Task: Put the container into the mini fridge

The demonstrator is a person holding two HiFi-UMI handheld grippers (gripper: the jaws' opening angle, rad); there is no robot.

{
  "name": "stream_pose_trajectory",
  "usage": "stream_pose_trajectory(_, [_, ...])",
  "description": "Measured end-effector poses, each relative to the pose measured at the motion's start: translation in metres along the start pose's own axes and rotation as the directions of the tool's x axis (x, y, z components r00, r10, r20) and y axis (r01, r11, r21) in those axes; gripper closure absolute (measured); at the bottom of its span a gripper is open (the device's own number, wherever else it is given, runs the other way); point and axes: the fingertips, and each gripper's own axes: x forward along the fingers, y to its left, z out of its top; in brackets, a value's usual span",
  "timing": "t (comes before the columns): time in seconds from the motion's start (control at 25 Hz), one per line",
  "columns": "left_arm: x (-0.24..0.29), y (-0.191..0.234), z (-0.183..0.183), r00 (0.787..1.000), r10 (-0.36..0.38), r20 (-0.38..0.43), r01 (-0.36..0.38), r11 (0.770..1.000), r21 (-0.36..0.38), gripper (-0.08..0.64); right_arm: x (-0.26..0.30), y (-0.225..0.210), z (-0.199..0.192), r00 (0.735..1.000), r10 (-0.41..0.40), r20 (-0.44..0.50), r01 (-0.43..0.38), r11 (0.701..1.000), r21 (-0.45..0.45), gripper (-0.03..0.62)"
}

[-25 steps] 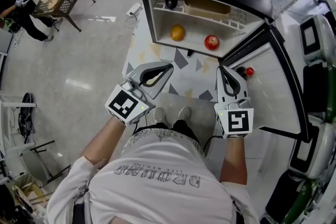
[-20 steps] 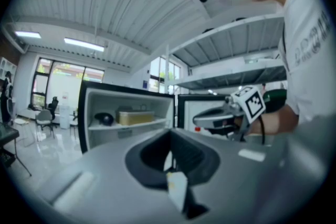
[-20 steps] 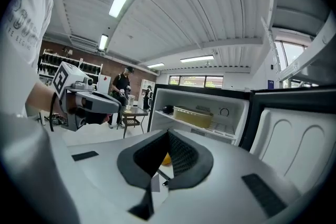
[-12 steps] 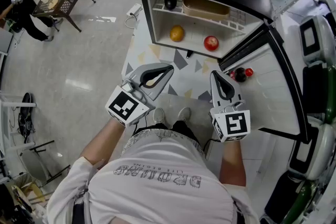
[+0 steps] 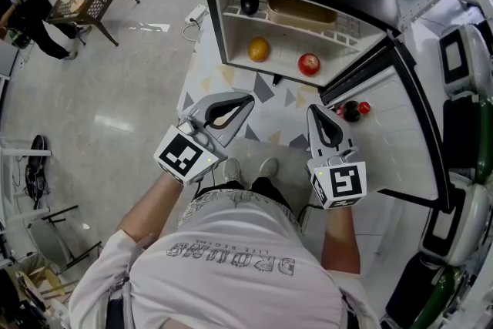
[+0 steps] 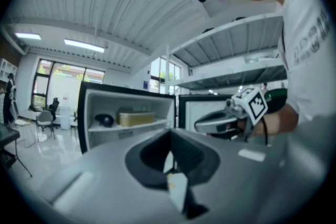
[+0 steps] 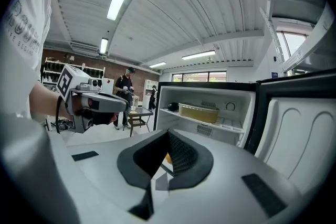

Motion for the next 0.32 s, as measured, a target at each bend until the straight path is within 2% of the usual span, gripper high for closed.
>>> stream_pose_trajectory(0.32, [0.0023, 0.0049, -0.0002, 1.000, 0.004, 0.000, -0.004, 1.000, 0.005, 0.552, 0.0046, -0.0015, 0.0005, 1.000, 0.007, -0.003, -0.007, 1.000, 0.000, 0.592])
